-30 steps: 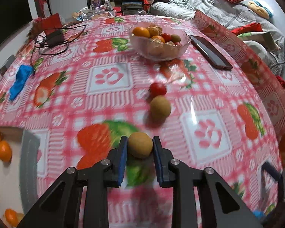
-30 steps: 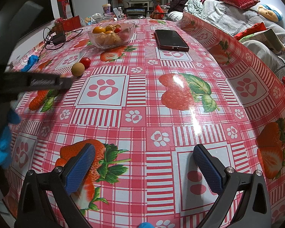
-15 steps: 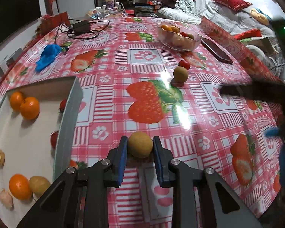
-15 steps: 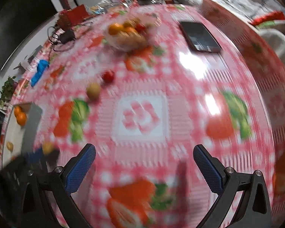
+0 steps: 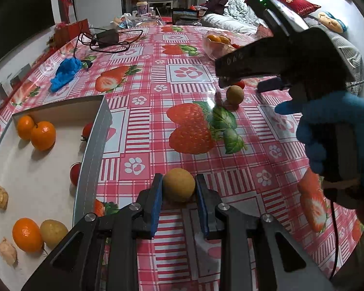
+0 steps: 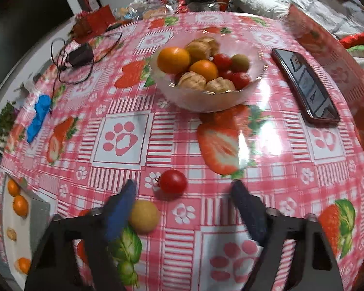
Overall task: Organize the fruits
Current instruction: 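Grasp a red cherry tomato with the right gripper while the left gripper holds the kiwi, then carry the kiwi and cherry tomato over the white tray with both grippers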
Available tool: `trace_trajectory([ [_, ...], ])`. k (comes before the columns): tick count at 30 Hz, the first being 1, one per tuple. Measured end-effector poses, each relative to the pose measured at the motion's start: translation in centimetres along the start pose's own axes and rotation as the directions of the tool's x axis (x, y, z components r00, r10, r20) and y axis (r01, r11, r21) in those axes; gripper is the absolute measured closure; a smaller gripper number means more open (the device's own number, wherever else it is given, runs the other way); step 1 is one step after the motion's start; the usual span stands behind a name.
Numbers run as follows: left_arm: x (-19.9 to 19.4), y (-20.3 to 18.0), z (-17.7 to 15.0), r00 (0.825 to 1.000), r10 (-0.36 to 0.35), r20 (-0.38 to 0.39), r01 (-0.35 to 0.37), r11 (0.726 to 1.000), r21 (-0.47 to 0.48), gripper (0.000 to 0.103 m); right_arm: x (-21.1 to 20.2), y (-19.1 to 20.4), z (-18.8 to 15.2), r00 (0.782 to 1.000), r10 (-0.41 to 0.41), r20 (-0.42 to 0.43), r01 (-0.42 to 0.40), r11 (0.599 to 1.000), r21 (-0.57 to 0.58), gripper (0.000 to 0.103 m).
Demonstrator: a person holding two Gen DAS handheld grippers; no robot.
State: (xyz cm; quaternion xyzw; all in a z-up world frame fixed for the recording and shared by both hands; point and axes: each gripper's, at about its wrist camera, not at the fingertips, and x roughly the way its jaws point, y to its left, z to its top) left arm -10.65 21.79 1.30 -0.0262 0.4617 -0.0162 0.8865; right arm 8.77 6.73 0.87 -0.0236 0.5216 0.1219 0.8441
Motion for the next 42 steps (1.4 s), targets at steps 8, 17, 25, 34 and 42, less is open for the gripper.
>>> trace_trajectory([
  [8,0.1,-0.1,0.0,1.0,0.005,0.006,-0.004,1.0,-0.003,0.074,-1.1,-0.7,-1.2,1.0,0.001,0.026,0.0,1.0,-0.018,0.08],
  [17,-0.5,0.0,-0.4,1.0,-0.006,-0.028,0.005,0.999,-0.037,0.074,-6.1,-4.6,-7.2,0.993,0.111,0.046,-0.114,0.991,0.063,0.08],
  [25,-2.3,1.0,-2.3,0.996,-0.049,-0.081,0.04,0.993,-0.113,0.074,-8.4,-5.5,-13.9,0.991,0.133,0.03,-0.135,0.987,0.086,0.08],
  [34,-5.1,3.2,-3.8,0.994,-0.087,-0.061,0.075,0.98,-0.182,0.074,-10.3,-5.9,-16.8,0.987,0.152,0.052,-0.156,0.983,0.092,0.08],
  [42,-7.7,2.6,-3.8,0.997,-0.078,-0.024,0.073,0.986,-0.149,0.074,-11.5,-4.6,-17.5,0.982,0.174,0.068,-0.179,0.982,0.066,0.08],
])
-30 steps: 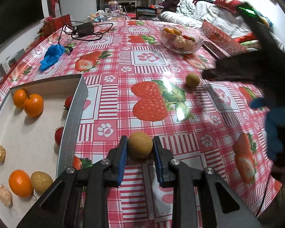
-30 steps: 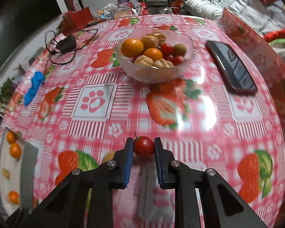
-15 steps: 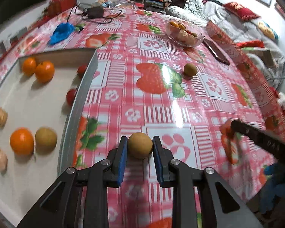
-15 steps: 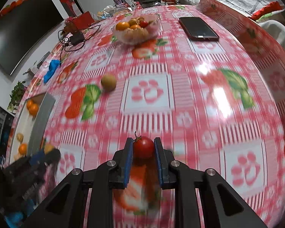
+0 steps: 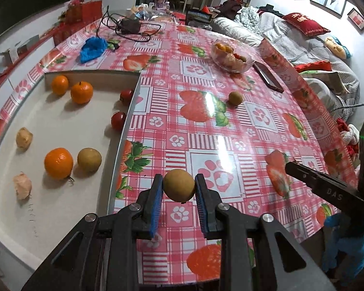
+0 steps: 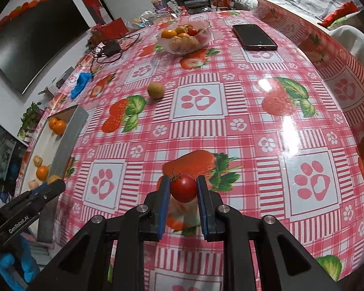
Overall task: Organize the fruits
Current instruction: 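Carry the kiwi and cherry tomato over the white tray with both grippers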
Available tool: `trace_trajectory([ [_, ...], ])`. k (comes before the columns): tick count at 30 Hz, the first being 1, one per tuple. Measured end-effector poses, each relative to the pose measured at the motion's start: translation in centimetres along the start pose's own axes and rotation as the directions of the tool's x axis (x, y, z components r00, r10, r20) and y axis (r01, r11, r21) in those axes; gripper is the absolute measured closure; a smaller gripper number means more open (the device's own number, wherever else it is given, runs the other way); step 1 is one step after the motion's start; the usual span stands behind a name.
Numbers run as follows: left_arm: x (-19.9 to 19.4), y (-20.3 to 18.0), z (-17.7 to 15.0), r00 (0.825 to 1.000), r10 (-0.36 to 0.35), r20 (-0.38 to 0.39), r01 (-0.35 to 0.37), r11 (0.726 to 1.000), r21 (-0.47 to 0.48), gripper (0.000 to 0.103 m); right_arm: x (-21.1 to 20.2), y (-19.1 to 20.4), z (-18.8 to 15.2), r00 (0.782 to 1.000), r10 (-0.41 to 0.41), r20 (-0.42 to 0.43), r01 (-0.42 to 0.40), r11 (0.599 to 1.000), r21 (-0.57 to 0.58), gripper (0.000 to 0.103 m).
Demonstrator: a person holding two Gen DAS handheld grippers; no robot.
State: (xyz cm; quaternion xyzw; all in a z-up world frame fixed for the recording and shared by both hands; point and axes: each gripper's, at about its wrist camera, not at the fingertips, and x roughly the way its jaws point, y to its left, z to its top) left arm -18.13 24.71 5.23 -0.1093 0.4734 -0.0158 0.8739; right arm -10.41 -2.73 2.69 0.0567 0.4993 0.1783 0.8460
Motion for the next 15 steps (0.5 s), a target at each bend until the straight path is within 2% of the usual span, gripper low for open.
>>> trace_trajectory([
  [15,-3.6,2.4,-0.9,0.998,0.028,0.063,-0.026,0.999,-0.03,0.074,-1.4,3.8,-0.7,1.0,0.001,-0.008,-0.002,0.998,-0.064,0.08],
])
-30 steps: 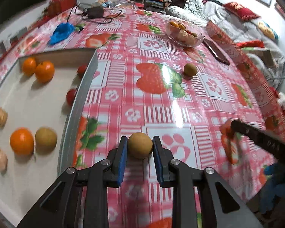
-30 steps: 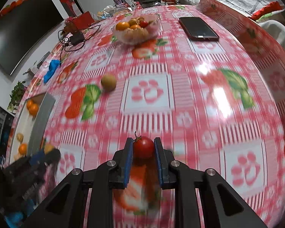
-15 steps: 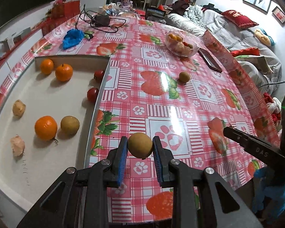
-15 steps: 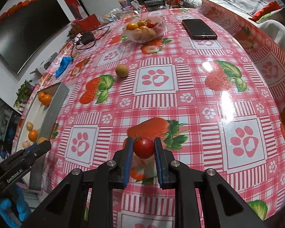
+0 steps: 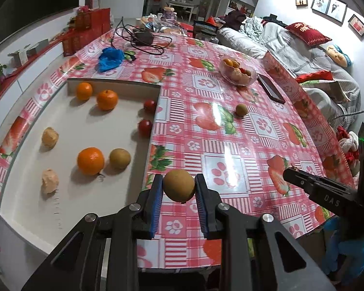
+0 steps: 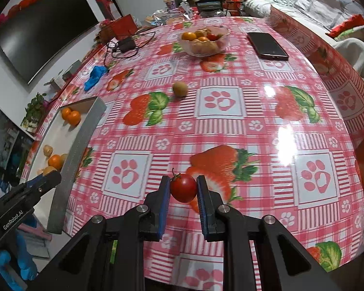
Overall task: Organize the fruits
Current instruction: 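Carry the kiwi and cherry tomato over the white tray with both grippers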
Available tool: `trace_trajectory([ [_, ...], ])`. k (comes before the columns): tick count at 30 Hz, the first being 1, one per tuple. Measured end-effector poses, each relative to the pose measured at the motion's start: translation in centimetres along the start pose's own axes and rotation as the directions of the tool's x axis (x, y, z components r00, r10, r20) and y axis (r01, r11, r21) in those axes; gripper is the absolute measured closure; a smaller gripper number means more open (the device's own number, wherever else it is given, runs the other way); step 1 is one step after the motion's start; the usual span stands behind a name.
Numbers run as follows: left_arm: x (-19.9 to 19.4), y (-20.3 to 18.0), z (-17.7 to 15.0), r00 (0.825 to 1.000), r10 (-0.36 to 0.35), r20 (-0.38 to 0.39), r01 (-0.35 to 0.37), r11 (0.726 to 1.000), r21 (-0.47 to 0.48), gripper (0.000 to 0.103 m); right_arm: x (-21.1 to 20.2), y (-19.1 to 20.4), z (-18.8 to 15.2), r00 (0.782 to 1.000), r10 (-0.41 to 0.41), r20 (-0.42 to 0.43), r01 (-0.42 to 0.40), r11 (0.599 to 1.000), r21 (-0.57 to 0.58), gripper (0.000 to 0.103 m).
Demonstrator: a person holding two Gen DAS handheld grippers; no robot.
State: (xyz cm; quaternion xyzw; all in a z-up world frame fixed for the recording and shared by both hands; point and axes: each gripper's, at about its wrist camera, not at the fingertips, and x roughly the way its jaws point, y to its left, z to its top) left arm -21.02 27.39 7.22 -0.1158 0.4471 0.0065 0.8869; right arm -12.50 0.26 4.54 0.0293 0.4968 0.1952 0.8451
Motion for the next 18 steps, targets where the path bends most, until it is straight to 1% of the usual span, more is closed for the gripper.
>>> trace_trajectory([
  [4,-0.6,1.6,0.1,1.0,0.009,0.008,-0.008,1.0,-0.021,0.074,0.2,2.1,0.0,1.0,0.009,-0.011,-0.009,0.999,-0.039,0.08],
  [7,-1.3,3.3,0.9,0.999,0.025,0.023,-0.024,0.999,-0.033,0.074,0.4,4.1,0.4,1.0,0.022,-0.022,-0.024,0.997,-0.079,0.08],
  [9,-1.9,4.6,1.7,0.998,0.052,0.04,-0.05,0.998,-0.033,0.074,0.5,5.6,0.9,0.999,0.043,-0.028,-0.046,0.993,-0.104,0.08],
  [12,-2.4,6.8,3.0,0.992,0.111,0.055,-0.109,0.993,-0.033,0.074,0.8,8.2,2.0,0.996,0.079,-0.037,-0.084,0.985,-0.149,0.08],
  [13,-2.2,7.8,3.4,0.99,0.136,0.046,-0.134,0.99,-0.039,0.074,1.1,9.3,2.5,0.995,0.094,-0.043,-0.099,0.981,-0.165,0.08],
  [15,-1.4,9.3,3.6,0.987,0.159,0.012,-0.158,0.986,-0.058,0.074,1.7,11.4,3.2,0.991,0.118,-0.055,-0.127,0.972,-0.196,0.08],
  [18,-0.2,10.9,3.2,0.986,0.162,-0.035,-0.165,0.982,-0.089,0.074,3.2,14.8,4.0,0.986,0.143,-0.079,-0.159,0.954,-0.253,0.08],
])
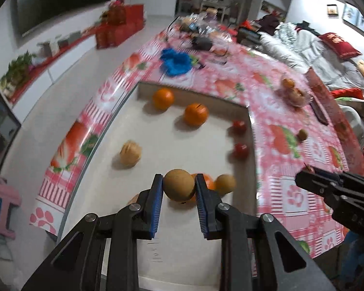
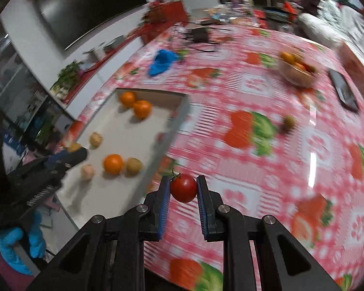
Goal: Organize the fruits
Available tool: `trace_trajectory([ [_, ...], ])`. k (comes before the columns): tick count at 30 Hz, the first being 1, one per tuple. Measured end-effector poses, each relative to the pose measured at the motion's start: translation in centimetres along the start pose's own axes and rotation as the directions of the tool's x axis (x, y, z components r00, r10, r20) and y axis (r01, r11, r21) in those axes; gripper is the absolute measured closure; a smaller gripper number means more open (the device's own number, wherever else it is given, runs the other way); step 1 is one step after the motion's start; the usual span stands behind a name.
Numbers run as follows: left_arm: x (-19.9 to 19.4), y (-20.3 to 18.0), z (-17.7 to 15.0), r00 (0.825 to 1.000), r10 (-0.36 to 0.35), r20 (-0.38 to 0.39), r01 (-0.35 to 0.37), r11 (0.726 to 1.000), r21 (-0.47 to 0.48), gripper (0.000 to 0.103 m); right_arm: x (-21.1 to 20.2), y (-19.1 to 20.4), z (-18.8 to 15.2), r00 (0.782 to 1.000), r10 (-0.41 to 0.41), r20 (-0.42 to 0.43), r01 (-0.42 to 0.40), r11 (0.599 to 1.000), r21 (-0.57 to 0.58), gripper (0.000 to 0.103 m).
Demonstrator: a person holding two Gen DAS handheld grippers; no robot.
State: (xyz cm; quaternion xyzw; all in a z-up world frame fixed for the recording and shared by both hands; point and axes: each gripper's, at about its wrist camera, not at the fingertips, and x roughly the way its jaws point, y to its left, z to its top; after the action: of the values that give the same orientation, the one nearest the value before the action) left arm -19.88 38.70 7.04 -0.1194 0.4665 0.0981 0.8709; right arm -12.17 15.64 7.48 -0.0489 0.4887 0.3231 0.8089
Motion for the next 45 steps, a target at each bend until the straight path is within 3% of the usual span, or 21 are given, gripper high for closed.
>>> trace_trajectory([
  [7,2.1,0.8,-1.0,0.999,0.016,-0.048,-0.016,1.0,0.001,0.074,5.1,4.7,1.9,0.995,0.041,-0.088,-0.049,0.994,-0.097,0.08],
  [9,2.4,0.8,-0.9,0.998,0.024,-0.05,-0.023,1.0,0.004,0.061,6.0,5.1,2.3,0.994,0.035,-0.104,-0.046,0.993,-0.109,0.08],
  [11,2.3,1.0,-1.1,0.999,0.034,-0.037,-0.035,0.999,-0.003,0.035,6.6,5.2,2.6,0.993,0.032,-0.116,-0.045,0.993,-0.109,0.08],
  [13,2.1,1.1,-1.0,0.999,0.03,-0.022,-0.03,0.999,-0.01,0.026,6.9,5.2,3.0,0.992,0.029,-0.126,-0.043,0.994,-0.105,0.08],
  [19,2.4,1.1,-0.7,0.999,0.016,-0.03,-0.016,1.0,-0.005,0.021,7.2,4.7,3.2,0.988,0.031,-0.149,-0.044,0.995,-0.089,0.079],
  [20,2.4,1.1,-0.7,0.999,0.008,-0.033,-0.009,1.0,-0.007,0.021,7.2,4.7,3.2,0.988,0.031,-0.152,-0.045,0.995,-0.087,0.074],
  [21,2.4,1.0,-0.7,0.999,-0.001,-0.034,0.001,1.0,-0.01,0.021,7.2,4.6,3.2,0.988,0.031,-0.152,-0.045,0.995,-0.086,0.05],
  [23,2.3,1.0,-0.8,1.0,-0.003,-0.03,0.003,1.0,-0.014,0.018,6.9,4.8,3.2,0.989,0.055,-0.139,-0.068,0.994,-0.09,0.035],
  [25,2.1,1.0,-0.8,1.0,-0.003,-0.025,0.003,1.0,-0.016,0.014,6.6,5.4,3.2,0.993,-0.004,-0.122,-0.012,0.992,-0.128,0.034],
  [30,1.9,1.0,-1.0,0.999,0.018,-0.036,-0.018,1.0,-0.017,0.008,5.8,5.6,3.4,0.992,-0.008,-0.124,-0.009,0.99,-0.14,0.033],
  [31,2.0,0.9,-1.1,0.999,0.019,-0.045,-0.02,1.0,-0.012,0.0,5.6,5.5,3.4,0.992,-0.017,-0.126,0.0,0.991,-0.137,0.032],
  [33,1.9,0.7,-1.3,0.999,0.015,-0.04,-0.015,1.0,-0.004,0.0,5.4,5.3,3.4,0.992,-0.025,-0.126,0.008,0.991,-0.133,0.007],
  [45,1.1,-0.2,-1.8,0.999,0.03,-0.043,-0.029,0.999,0.031,0.0,4.3,5.4,3.0,0.99,-0.063,-0.124,0.041,0.985,-0.167,0.001],
])
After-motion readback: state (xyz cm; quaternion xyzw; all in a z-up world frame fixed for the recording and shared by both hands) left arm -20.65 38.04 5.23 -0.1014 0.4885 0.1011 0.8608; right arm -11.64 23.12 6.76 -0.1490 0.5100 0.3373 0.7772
